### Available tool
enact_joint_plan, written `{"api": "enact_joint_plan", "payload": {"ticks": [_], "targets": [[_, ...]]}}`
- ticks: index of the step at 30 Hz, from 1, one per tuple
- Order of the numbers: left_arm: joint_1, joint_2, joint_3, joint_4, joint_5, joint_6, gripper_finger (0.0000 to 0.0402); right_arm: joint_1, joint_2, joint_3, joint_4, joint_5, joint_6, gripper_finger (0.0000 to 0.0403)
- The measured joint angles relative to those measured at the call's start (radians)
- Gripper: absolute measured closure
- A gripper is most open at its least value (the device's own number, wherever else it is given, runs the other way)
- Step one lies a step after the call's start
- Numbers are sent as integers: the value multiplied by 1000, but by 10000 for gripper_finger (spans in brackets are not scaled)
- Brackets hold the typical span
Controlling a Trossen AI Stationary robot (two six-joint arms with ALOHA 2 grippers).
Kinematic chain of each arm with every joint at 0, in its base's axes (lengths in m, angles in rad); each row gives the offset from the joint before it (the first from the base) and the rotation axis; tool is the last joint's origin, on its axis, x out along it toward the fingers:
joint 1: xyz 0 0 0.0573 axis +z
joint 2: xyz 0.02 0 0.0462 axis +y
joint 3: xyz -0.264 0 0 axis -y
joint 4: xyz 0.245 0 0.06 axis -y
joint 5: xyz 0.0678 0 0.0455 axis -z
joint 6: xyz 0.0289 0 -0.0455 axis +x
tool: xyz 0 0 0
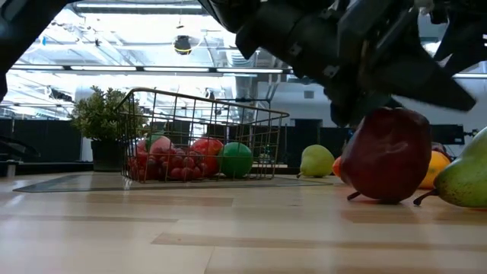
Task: Build produce basket
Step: Put the dark red apple into the gold wire basket
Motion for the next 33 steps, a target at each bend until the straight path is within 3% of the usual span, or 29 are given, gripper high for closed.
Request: {"api": "enact_joint_plan", "payload": {"ticks": [9, 15, 22, 28, 33], "targets": [[-11, 0, -30, -92, -144, 28, 61, 0, 0, 0, 1, 0, 0, 17], [-18, 0, -55, -103, -155, -1, 71, 0, 0, 0, 1, 0, 0, 17], [-18, 0, -54, -111, -187, -80, 149, 0, 0, 0, 2, 1, 0, 17], [-11, -9, -34, -172, -177, -235, 149, 0, 0, 0, 6, 1, 0, 17], [6, -56, 14, -267, -171, -256, 149, 0, 0, 0, 7, 1, 0, 17]]}}
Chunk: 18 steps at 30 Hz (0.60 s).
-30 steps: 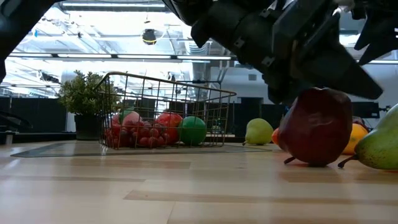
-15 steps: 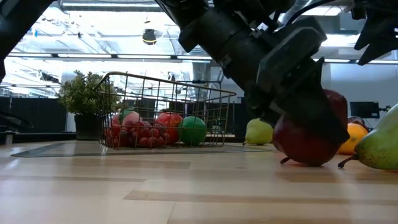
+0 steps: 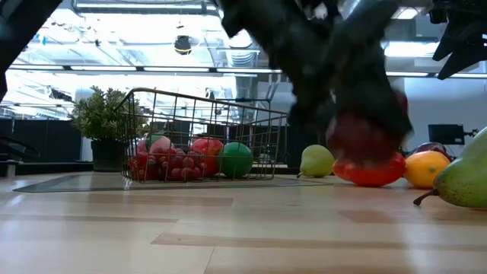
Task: Build produce basket
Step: Put the dark red apple into the gold wire basket
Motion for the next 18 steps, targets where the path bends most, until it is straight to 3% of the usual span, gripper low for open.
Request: {"api": "enact_joint_plan", "payload": {"ticks": [10, 18], "targets": [[82, -240, 23, -240, -63, 20, 149, 0, -1, 0, 2, 2, 0, 17], [163, -437, 25, -566, -385, 21, 142, 0, 0, 0, 2, 9, -1, 17]]}}
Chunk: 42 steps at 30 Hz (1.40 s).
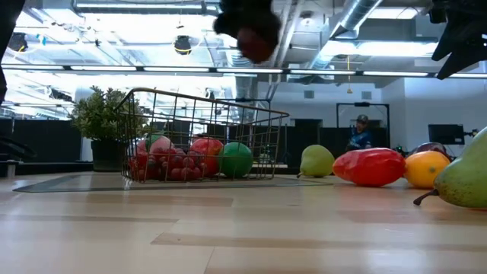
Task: Build produce basket
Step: Put the dark red apple into the gold wire basket
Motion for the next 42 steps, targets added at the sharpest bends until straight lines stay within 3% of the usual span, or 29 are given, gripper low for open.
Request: {"api": "enact_joint_plan", "payload": {"ticks": [3, 8, 14, 20, 26, 42], "targets": [[40, -28, 0, -150, -59, -50, 140, 0, 0, 0, 0, 2, 0, 17], [104, -32, -31, -248, -38, -61, 139, 0, 0, 0, 0, 20, 0, 17], [149, -31, -159, -218, 88, -51, 138, 0, 0, 0, 0, 20, 0, 17], [172, -31, -312, -72, 205, -62, 137, 0, 0, 0, -1, 20, 0, 17], [165, -30, -370, 26, 264, -56, 136, 0, 0, 0, -1, 32, 0, 17], [163, 49, -366, 68, 255, -20, 113, -1, 0, 0, -1, 46, 8, 17]]}}
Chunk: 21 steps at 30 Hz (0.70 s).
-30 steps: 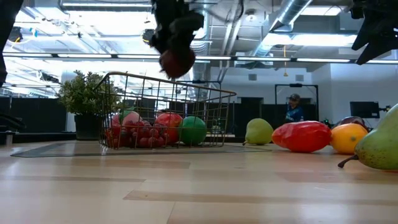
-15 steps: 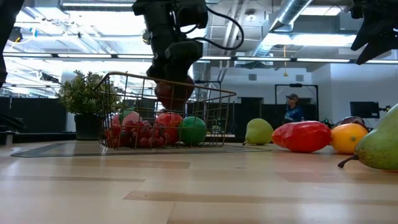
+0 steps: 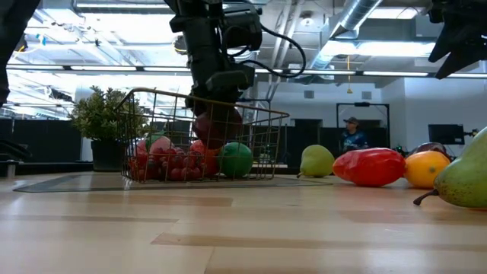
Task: Build produce basket
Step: Put the dark red apple into the gold wire basket, then put the green pear into the gold wire basket
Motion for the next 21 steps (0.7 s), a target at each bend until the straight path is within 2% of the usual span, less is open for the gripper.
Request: {"api": "enact_joint_plan", "payload": {"ticks": [7, 16, 21], "targets": [[0, -1, 0, -8, 40, -24, 106, 0, 0, 0, 0, 0, 0, 17], [1, -2, 0, -26, 42, -29, 31, 0, 0, 0, 0, 0, 0, 17], [10, -2, 50, -87, 105, -18, 13, 0, 0, 0, 1, 0, 2, 17]]}}
